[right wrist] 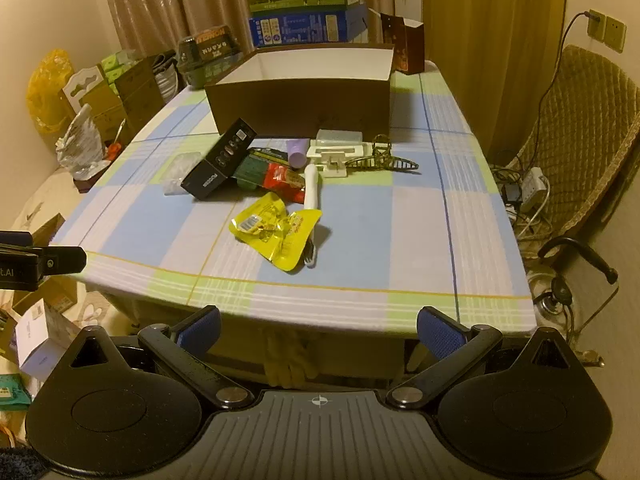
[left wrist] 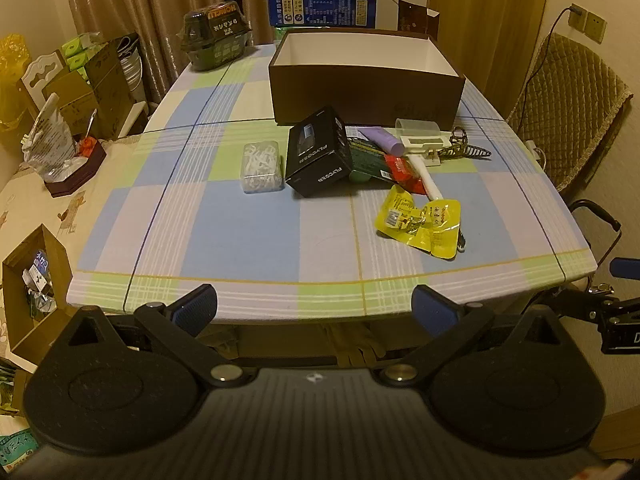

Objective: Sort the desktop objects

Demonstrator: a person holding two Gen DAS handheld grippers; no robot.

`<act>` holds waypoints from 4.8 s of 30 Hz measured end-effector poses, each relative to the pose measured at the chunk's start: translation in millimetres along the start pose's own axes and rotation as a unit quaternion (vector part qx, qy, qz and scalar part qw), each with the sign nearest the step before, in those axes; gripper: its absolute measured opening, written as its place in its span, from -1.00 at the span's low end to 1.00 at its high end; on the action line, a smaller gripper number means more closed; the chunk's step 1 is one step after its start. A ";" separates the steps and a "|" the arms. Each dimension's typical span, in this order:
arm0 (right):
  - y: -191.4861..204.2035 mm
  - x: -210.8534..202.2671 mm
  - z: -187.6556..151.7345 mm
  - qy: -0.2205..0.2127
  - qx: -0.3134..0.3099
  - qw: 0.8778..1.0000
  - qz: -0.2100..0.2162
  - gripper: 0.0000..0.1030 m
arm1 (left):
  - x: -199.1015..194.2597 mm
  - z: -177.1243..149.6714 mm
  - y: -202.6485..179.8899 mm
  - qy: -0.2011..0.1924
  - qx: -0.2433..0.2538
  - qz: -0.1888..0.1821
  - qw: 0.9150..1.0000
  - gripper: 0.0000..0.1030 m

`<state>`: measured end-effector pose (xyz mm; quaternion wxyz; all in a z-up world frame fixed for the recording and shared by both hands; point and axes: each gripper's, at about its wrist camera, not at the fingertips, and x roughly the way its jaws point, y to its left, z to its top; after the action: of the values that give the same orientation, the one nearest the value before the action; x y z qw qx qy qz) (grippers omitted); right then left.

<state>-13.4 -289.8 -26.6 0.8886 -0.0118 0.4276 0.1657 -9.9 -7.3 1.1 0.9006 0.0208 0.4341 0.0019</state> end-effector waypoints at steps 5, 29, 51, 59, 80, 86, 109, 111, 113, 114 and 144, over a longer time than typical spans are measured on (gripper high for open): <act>-0.1 0.4 -0.1 0.000 0.000 1.000 0.000 0.97 | 0.4 0.2 -1.2 0.001 0.001 0.000 1.000 0.98; -2.6 6.6 -0.2 0.006 -0.006 1.000 0.002 0.97 | 6.6 -0.6 -4.4 0.011 -0.003 -0.003 1.000 0.98; -4.9 12.4 -0.3 0.011 -0.004 1.000 0.003 0.97 | 11.6 -1.2 -8.8 0.020 -0.003 -0.003 1.000 0.98; -5.6 12.7 0.7 0.012 -0.003 1.000 0.003 0.97 | 15.7 2.1 -12.1 0.024 0.000 -0.004 1.000 0.98; -12.1 19.6 13.1 0.006 -0.007 1.000 0.009 0.97 | 28.6 12.4 -16.9 0.034 0.007 -0.006 0.999 0.98; -11.9 26.4 19.3 0.008 -0.001 1.000 0.011 0.97 | 33.3 16.9 -15.4 0.037 0.007 -0.008 0.999 0.98; -14.0 82.6 66.1 -0.005 0.049 0.998 0.028 0.96 | 87.0 60.1 41.7 0.041 -0.017 -0.012 0.999 0.98; -13.2 91.5 71.4 -0.006 0.050 0.998 0.026 0.96 | 94.2 64.4 48.0 0.042 -0.021 -0.012 0.999 0.98; -12.2 100.7 76.3 -0.006 0.047 0.999 0.024 0.96 | 102.4 69.0 54.2 0.043 -0.024 -0.012 0.999 0.98; -11.4 105.7 78.7 -0.006 0.045 0.999 0.022 0.95 | 107.6 72.0 58.1 0.044 -0.025 -0.013 0.999 0.98; -10.4 237.0 110.8 0.100 0.015 0.995 -0.004 -0.75 | 235.3 138.0 115.8 0.082 -0.015 -0.014 0.996 0.98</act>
<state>210.9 -214.2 -138.6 0.8424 -0.0165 0.5164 0.1533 246.3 108.5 -92.4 0.8620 0.0010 0.5068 -0.0028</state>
